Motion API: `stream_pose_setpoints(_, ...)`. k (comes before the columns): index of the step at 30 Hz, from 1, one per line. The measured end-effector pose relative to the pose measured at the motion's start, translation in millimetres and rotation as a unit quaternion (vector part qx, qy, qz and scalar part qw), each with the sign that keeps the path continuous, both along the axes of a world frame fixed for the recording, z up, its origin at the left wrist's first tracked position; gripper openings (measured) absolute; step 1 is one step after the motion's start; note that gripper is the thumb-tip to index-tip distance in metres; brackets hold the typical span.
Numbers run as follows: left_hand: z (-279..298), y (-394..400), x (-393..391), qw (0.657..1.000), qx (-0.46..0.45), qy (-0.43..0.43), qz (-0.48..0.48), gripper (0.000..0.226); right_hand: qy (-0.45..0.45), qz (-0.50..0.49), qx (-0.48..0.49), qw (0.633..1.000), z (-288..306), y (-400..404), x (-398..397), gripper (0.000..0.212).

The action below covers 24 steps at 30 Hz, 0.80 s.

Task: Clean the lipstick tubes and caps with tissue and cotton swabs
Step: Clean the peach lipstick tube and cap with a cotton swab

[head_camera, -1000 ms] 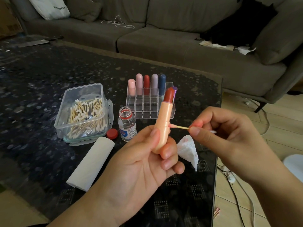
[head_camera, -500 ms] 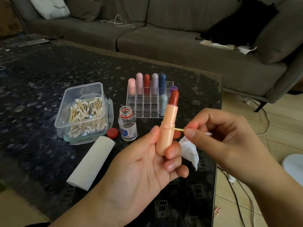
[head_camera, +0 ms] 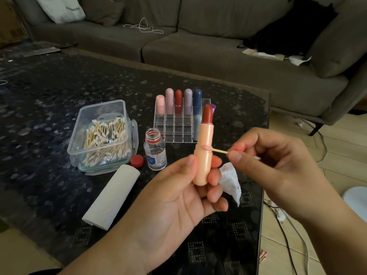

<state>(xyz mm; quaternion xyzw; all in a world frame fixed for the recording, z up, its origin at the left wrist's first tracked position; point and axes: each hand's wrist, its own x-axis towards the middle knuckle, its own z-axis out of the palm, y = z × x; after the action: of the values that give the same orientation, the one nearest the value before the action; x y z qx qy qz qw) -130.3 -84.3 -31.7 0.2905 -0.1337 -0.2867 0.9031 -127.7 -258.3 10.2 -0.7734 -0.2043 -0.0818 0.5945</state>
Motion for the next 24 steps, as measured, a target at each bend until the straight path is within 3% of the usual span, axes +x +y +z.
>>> stream_pose_setpoints(7,1.5,2.7,-1.3,0.999,-0.028,0.022,-0.031,0.032,-0.001,0.012,-0.01,1.0,0.9,-0.1,-0.2,0.015)
stream_pose_setpoints(16,6.0,3.7,-4.1,1.0,-0.014,0.013,-0.011,0.011,0.009,0.012,0.0,1.0,1.9,-0.5,-0.6,0.014)
stream_pose_setpoints(24,-2.3,-0.8,1.4,1.0,0.001,-0.001,-0.007,0.029,0.013,0.02,0.002,1.0,1.6,0.2,-0.6,0.015)
